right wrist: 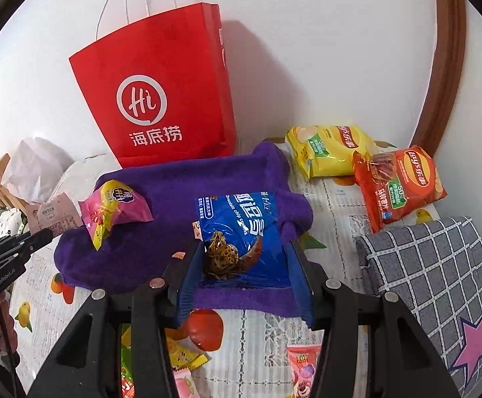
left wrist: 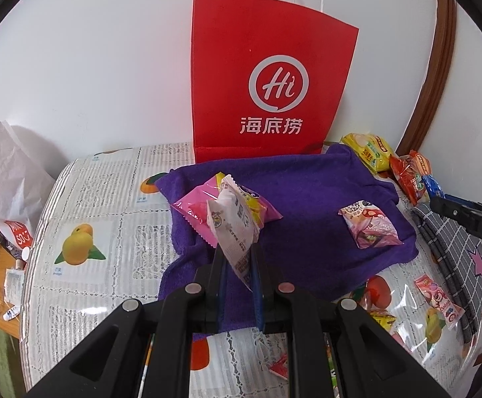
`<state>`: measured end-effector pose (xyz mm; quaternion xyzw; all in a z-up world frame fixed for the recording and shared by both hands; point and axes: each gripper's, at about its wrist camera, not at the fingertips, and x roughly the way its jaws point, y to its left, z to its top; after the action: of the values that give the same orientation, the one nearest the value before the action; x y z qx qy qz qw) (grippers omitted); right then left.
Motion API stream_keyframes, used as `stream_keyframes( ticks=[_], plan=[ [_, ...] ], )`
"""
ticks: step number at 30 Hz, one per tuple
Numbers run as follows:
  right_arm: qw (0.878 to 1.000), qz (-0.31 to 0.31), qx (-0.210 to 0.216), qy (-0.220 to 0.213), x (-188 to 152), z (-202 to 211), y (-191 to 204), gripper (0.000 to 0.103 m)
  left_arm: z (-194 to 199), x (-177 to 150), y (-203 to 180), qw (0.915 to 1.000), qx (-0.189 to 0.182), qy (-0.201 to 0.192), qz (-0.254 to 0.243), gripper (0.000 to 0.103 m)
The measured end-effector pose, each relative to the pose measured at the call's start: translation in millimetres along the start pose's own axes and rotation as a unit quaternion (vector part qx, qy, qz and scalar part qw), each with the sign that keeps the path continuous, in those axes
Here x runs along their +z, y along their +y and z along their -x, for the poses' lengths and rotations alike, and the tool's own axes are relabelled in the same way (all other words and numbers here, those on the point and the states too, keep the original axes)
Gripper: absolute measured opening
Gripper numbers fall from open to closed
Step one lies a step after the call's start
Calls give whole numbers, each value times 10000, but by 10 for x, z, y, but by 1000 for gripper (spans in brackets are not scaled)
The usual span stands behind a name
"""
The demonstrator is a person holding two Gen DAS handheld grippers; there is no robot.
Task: Organize snacks
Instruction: 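Carry the white-pink packet over the purple towel while the right gripper carries the blue bag there, then open the right gripper to drop the blue bag on the towel while the left lowers its packet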
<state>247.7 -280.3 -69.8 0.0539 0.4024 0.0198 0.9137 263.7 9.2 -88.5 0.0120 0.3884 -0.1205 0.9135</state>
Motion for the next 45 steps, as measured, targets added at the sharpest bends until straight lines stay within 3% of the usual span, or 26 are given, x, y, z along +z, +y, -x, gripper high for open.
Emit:
stream_keyframes(
  ticks=[15,34,45],
  plan=[
    [9999,-94,36,21,74,-234,-22,50,-188,22,104,9999,-64,71,86,13],
    [9989,-201,-257,335,17,-789,-172,50,-436,35,23,9980,-611,164,-28,13],
    [9977,-2,-395,542,-26,-996,-128,50,-632,-38,-29,9975,-554,428,-133,13]
  ],
)
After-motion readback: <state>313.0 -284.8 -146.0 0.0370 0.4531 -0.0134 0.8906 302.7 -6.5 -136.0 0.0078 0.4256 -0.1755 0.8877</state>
